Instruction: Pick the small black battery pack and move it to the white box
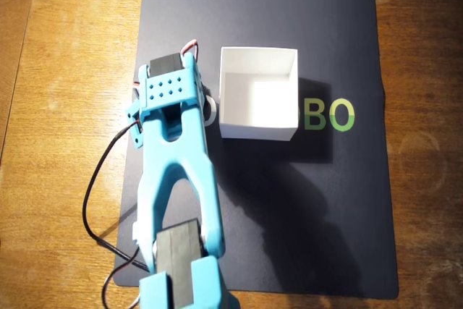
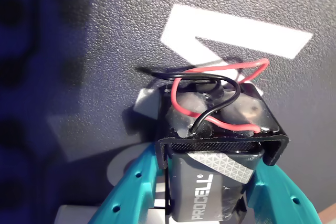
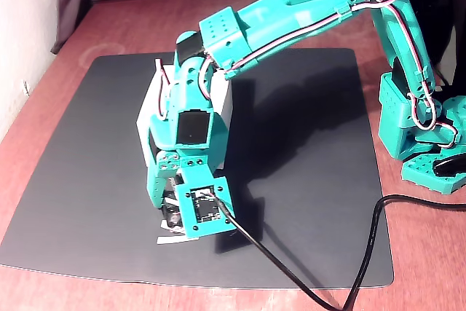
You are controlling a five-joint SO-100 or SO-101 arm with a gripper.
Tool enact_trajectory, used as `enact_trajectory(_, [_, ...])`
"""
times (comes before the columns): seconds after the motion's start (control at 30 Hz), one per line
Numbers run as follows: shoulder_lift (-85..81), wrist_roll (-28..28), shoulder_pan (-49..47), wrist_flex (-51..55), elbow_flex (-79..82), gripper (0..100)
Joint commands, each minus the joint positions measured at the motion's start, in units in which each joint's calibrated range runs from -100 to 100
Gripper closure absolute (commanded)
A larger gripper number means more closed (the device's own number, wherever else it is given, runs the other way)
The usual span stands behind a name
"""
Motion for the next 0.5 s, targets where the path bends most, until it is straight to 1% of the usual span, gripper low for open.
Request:
enact_trajectory(0.0, [-0.48, 0.38, 0.04, -0.05, -2.78, 99])
enact_trajectory(0.47, [-3.2, 0.44, -1.84, 0.04, -8.31, 99])
